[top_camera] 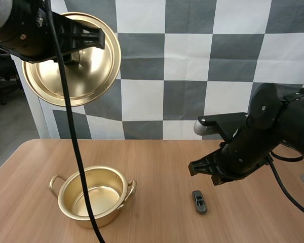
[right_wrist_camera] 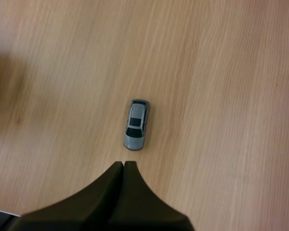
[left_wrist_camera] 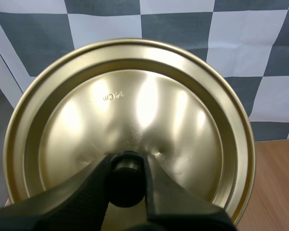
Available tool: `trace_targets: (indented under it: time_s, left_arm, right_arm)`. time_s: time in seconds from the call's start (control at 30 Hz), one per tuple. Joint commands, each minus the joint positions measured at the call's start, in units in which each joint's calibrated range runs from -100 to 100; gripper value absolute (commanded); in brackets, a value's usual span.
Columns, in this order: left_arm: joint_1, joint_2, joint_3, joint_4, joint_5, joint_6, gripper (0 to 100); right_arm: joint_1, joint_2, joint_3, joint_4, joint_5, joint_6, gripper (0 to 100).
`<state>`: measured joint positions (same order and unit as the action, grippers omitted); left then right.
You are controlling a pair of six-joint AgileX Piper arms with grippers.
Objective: Open the pot, put the car inside, and close it
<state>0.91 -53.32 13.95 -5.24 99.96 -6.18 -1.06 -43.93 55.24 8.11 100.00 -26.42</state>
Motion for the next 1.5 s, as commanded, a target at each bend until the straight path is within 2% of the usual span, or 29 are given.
trace_targets:
  time_s: [0.0,0.07,0.17,0.27,0.33,0.47,0.5,0.53,0.63,0.77,0.83,0.93,1.2,1.47]
  left_arm:
    - [0.01,-0.05,0.02,-0.19,0.04,-0.03,0]
    - [0.01,-0.05,0.02,-0.19,0.04,-0.03,0]
    - [0.01,-0.05,0.02,-0.32,0.04,-0.03,0]
    - [0.01,-0.05,0.02,-0.58,0.04,-0.03,0]
    - [0.01,-0.05,0.02,-0.69,0.04,-0.03,0]
    - [0.01,-0.05,0.02,-0.81,0.04,-0.03,0]
    - [0.01,-0.05,0.02,-0.81,0.04,-0.03,0]
    - [0.01,-0.05,0.02,-0.81,0.04,-0.03,0]
    - [0.01,-0.05,0.02,-0.85,0.04,0.3,0]
    - [0.01,-0.05,0.02,-0.85,0.04,0.3,0]
    - [0.01,-0.05,0.02,-0.85,0.04,0.3,0]
    - [0.01,-0.05,0.02,-0.85,0.04,0.3,0]
    - [0.01,-0.05,0.02,-0.85,0.04,0.3,0]
    - [0.01,-0.05,0.02,-0.85,0.04,0.3,0]
  right_arm:
    - [0.02,-0.03,-0.03,0.64,0.0,-0.05,0]
    - [0.02,-0.03,-0.03,1.64,0.0,-0.89,0]
    - [0.02,0.1,-0.03,2.74,0.0,-7.33,0]
    - [0.02,0.33,-0.03,0.25,0.0,-9.3,0]
    - [0.02,0.33,-0.03,-1.62,0.0,-11.1,16]
    - [0.02,0.33,-0.03,-0.5,0.0,-15.11,67]
    - [0.02,0.21,-0.03,0.53,0.0,-16.61,77]
    - [0.02,0.2,-0.03,1.66,0.0,-17.41,85]
    - [0.02,0.2,-0.03,7.56,0.0,-17.48,99]
    - [0.02,0.05,-0.03,13.65,0.0,-17.37,100]
    - [0.02,0.05,-0.03,14.79,0.0,-17.37,100]
    - [0.02,0.18,-0.03,13.27,0.0,-16.25,100]
    - [0.02,0.15,-0.03,5.94,0.0,-8.27,100]
    - [0.02,0.45,-0.03,4.71,0.0,-9.47,100]
